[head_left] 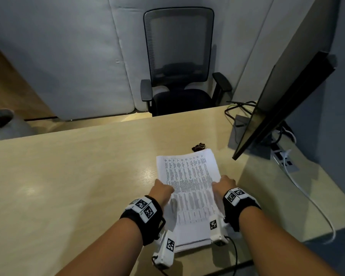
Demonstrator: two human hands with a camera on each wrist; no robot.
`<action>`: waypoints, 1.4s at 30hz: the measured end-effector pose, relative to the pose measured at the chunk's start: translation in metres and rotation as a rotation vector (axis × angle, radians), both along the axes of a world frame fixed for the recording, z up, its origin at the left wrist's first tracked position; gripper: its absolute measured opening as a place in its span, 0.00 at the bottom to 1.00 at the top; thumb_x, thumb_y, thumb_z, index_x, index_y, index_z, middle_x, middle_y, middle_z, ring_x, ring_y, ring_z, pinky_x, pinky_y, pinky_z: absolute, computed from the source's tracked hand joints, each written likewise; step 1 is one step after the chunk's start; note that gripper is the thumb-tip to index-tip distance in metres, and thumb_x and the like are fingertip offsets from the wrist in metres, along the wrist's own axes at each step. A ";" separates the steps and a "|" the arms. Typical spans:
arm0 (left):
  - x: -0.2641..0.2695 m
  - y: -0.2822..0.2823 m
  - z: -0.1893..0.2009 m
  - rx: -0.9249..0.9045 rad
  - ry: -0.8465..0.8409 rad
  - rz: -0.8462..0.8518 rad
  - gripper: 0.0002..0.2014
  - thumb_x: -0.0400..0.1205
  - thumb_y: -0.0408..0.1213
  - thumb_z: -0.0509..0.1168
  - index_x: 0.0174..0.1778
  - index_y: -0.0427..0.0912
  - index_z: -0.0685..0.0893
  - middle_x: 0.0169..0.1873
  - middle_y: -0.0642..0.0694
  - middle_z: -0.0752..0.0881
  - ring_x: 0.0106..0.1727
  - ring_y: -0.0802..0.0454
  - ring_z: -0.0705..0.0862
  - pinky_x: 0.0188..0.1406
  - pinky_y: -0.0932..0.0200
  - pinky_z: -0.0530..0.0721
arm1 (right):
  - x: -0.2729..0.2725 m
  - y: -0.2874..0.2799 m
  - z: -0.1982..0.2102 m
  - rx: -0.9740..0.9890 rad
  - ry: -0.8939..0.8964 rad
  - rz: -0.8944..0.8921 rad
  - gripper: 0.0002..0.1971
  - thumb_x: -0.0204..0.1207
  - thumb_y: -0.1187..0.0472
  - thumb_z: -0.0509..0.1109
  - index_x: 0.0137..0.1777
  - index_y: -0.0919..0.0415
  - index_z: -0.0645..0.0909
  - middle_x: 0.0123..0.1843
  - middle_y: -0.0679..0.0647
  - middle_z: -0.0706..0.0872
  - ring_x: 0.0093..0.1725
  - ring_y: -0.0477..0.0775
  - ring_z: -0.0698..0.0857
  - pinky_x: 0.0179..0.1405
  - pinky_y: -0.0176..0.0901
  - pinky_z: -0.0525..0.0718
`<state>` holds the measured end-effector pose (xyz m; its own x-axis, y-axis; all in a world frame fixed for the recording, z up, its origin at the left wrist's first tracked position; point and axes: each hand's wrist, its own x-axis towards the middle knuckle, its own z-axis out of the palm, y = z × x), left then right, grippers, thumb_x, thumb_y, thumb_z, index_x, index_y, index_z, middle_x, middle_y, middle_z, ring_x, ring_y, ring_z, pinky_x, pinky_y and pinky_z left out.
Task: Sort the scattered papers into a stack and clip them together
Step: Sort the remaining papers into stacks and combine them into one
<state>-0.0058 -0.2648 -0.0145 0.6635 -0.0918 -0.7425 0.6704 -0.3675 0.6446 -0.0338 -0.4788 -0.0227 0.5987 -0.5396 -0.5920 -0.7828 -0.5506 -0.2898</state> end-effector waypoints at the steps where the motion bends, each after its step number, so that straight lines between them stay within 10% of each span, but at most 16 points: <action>1: 0.005 0.007 -0.001 0.025 0.001 0.019 0.32 0.80 0.27 0.60 0.80 0.37 0.58 0.70 0.33 0.73 0.67 0.35 0.75 0.65 0.42 0.76 | 0.002 0.005 0.000 0.027 0.020 0.007 0.22 0.77 0.54 0.64 0.68 0.63 0.72 0.67 0.65 0.77 0.62 0.67 0.80 0.61 0.49 0.80; 9: 0.021 0.079 -0.020 0.142 -0.034 0.078 0.25 0.73 0.29 0.66 0.68 0.30 0.75 0.62 0.30 0.82 0.62 0.31 0.83 0.61 0.36 0.83 | 0.017 0.062 0.002 0.247 -0.039 0.083 0.25 0.76 0.63 0.64 0.72 0.61 0.60 0.63 0.61 0.75 0.59 0.64 0.80 0.62 0.51 0.80; 16: 0.020 0.156 -0.013 -0.042 -0.062 0.315 0.22 0.78 0.30 0.68 0.69 0.36 0.75 0.63 0.35 0.82 0.60 0.34 0.82 0.57 0.38 0.82 | 0.028 0.119 0.045 0.461 -0.399 0.241 0.19 0.73 0.72 0.67 0.62 0.60 0.74 0.51 0.55 0.82 0.49 0.55 0.81 0.41 0.39 0.81; 28: 0.045 0.204 0.144 -0.313 -1.044 0.373 0.20 0.82 0.29 0.66 0.70 0.43 0.76 0.62 0.44 0.86 0.64 0.44 0.85 0.56 0.47 0.86 | 0.074 0.194 0.150 0.694 -1.050 0.204 0.19 0.77 0.76 0.63 0.53 0.48 0.70 0.49 0.49 0.82 0.48 0.46 0.82 0.45 0.39 0.83; 34: 0.025 0.214 0.095 -0.297 -0.803 0.444 0.23 0.78 0.25 0.69 0.60 0.56 0.75 0.55 0.48 0.86 0.60 0.43 0.85 0.49 0.54 0.86 | 0.059 0.210 0.106 0.663 -0.813 0.191 0.28 0.74 0.74 0.66 0.62 0.43 0.63 0.58 0.56 0.81 0.61 0.59 0.80 0.61 0.62 0.81; 42: 0.031 0.213 0.082 -0.327 -0.779 0.452 0.27 0.77 0.21 0.70 0.58 0.59 0.74 0.56 0.45 0.85 0.55 0.49 0.86 0.50 0.49 0.86 | 0.063 0.207 0.101 0.660 -0.803 0.112 0.31 0.69 0.78 0.66 0.63 0.46 0.64 0.57 0.56 0.81 0.59 0.58 0.80 0.57 0.61 0.82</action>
